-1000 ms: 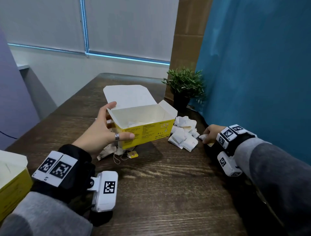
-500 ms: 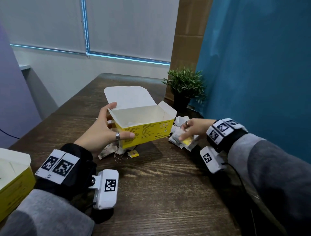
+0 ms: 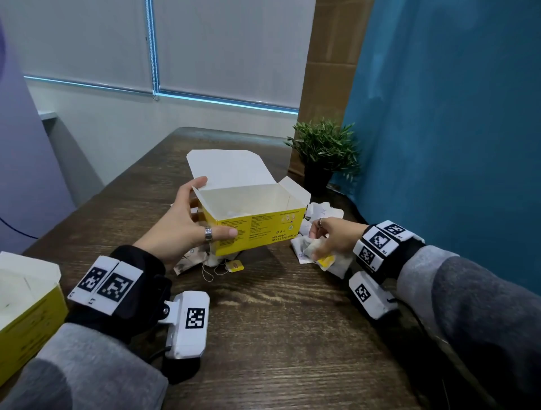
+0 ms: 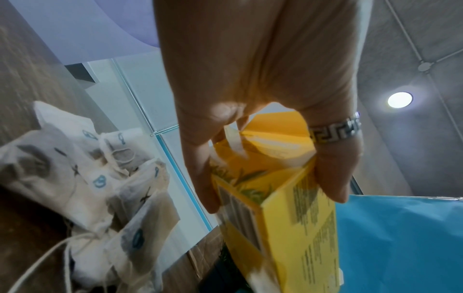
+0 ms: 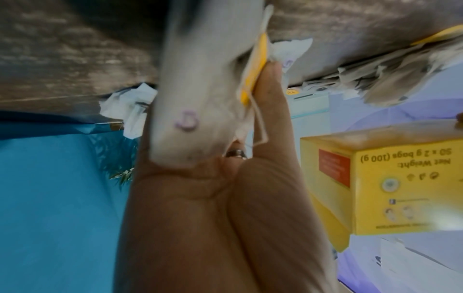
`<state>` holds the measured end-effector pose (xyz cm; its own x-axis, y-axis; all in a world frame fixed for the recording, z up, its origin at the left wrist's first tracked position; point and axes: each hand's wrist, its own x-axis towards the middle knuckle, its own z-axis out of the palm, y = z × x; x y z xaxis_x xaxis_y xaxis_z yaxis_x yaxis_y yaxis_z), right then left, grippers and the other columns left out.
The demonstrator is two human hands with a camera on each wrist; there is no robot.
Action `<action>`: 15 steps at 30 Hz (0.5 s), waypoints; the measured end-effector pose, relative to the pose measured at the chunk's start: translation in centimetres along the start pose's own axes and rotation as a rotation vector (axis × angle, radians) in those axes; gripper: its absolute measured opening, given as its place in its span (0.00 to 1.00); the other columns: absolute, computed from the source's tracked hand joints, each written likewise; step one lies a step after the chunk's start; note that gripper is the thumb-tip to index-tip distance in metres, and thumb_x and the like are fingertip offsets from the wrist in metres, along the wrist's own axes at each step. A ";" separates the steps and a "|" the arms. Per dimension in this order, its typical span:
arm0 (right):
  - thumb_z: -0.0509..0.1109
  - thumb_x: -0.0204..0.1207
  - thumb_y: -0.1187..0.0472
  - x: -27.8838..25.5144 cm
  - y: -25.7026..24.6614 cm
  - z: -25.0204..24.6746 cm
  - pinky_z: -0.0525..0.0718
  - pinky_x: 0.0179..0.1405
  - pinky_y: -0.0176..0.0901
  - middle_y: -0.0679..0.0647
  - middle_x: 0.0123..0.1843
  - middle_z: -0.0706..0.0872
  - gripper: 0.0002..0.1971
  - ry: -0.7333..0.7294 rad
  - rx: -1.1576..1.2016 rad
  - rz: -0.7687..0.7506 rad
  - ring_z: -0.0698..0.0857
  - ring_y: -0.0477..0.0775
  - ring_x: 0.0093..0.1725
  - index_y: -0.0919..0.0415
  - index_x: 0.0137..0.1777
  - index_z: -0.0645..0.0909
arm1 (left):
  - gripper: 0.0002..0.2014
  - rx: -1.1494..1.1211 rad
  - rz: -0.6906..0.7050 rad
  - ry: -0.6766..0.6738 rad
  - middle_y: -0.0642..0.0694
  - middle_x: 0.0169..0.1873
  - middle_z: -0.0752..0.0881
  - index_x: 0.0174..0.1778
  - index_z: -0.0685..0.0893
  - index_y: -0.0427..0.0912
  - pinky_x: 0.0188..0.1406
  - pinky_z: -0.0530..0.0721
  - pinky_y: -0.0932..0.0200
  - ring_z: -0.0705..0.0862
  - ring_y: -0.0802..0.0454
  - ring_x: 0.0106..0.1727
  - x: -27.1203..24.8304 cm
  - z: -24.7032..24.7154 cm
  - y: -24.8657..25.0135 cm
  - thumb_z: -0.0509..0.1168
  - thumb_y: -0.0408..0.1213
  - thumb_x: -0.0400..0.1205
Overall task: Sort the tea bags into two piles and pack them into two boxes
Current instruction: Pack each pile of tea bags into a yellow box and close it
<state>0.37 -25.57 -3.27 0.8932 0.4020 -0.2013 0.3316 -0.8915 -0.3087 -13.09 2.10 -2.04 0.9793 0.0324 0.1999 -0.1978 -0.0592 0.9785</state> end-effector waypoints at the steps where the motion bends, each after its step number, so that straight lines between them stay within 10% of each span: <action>1: 0.82 0.62 0.53 -0.2 0.1 -0.1 0.73 0.39 0.39 0.47 0.47 0.79 0.18 -0.003 0.008 -0.011 0.76 0.48 0.42 0.46 0.40 0.72 | 0.73 -0.003 0.002 -0.004 0.53 0.69 0.71 0.77 0.58 0.59 0.38 0.87 0.67 0.85 0.67 0.48 0.0 0.0 0.0 0.85 0.50 0.31; 6: 0.81 0.65 0.59 -2.4 -0.1 -3.9 0.78 0.35 0.30 0.50 0.44 0.83 0.17 0.142 0.170 -0.073 0.79 0.42 0.36 0.52 0.51 0.79 | 0.70 0.002 0.014 -0.034 0.52 0.67 0.71 0.77 0.58 0.56 0.34 0.84 0.72 0.86 0.73 0.40 -0.1 0.4 0.1 0.86 0.45 0.38; 10: 0.79 0.66 0.70 -5.4 -3.3 -7.7 0.81 0.23 0.30 0.51 0.38 0.84 0.15 0.338 0.553 -0.237 0.82 0.37 0.26 0.55 0.46 0.78 | 0.52 0.068 0.010 -0.015 0.49 0.70 0.71 0.79 0.56 0.53 0.33 0.82 0.76 0.82 0.66 0.48 0.1 0.9 -0.3 0.77 0.23 0.64; 15: 0.76 0.67 0.73 -6.8 -8.8 -8.9 0.87 0.31 0.37 0.52 0.39 0.86 0.15 0.252 0.808 -0.402 0.87 0.45 0.32 0.57 0.47 0.78 | 0.58 0.043 -0.002 -0.096 0.52 0.65 0.73 0.75 0.58 0.58 0.35 0.82 0.76 0.85 0.69 0.47 -0.1 1.0 -0.2 0.85 0.38 0.51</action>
<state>-5.88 -22.33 9.07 0.8283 0.5067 0.2392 0.4029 -0.2419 -0.8827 -13.07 1.07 -2.30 0.9797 -0.0633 0.1900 -0.1958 -0.1024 0.9753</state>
